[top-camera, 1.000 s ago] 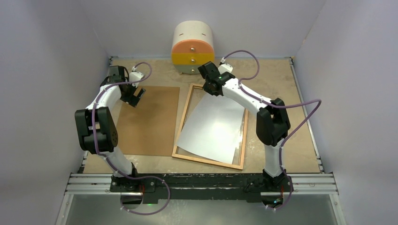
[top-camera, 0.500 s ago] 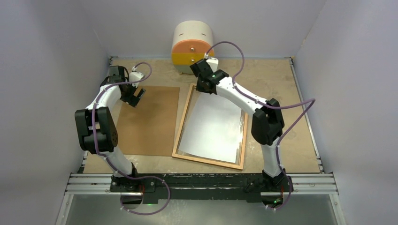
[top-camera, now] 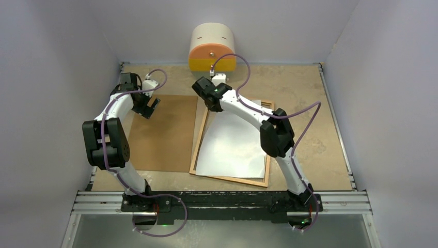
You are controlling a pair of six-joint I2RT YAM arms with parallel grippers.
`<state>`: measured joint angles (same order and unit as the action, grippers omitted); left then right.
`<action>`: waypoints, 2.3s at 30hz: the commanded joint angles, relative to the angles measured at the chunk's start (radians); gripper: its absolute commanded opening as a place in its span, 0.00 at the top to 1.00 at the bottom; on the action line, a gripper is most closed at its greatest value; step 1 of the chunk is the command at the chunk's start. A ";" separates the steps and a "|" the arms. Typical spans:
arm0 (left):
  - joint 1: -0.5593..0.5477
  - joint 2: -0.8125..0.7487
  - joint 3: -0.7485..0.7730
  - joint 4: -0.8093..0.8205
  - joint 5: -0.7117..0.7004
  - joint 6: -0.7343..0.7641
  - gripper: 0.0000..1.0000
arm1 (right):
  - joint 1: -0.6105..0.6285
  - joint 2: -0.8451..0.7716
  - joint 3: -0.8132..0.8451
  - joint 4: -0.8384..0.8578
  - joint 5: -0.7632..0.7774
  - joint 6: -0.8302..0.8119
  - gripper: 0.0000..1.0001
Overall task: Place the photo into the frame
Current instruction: Turn over the photo from the photo frame.
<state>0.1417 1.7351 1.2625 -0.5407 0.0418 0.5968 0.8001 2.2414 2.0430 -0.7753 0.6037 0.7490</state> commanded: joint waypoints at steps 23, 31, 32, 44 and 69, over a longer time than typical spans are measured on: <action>0.004 -0.034 0.005 0.016 0.023 0.026 0.01 | -0.055 -0.047 -0.001 -0.172 0.155 0.175 1.00; 0.004 -0.034 0.011 0.012 0.027 0.027 0.01 | -0.058 -0.043 -0.020 -0.114 0.125 0.143 0.94; 0.005 -0.033 0.012 0.012 0.027 0.027 0.01 | -0.058 -0.044 -0.027 -0.097 0.125 0.129 0.89; 0.004 -0.032 0.016 0.009 0.020 0.033 0.01 | -0.056 -0.068 -0.076 0.025 0.044 0.100 0.22; 0.016 -0.027 0.010 0.016 -0.006 0.031 0.00 | -0.116 -0.137 -0.096 0.102 -0.081 0.141 0.01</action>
<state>0.1440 1.7351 1.2621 -0.5396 0.0399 0.6144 0.6979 2.1662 1.9690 -0.7021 0.5610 0.8715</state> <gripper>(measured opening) 0.996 0.987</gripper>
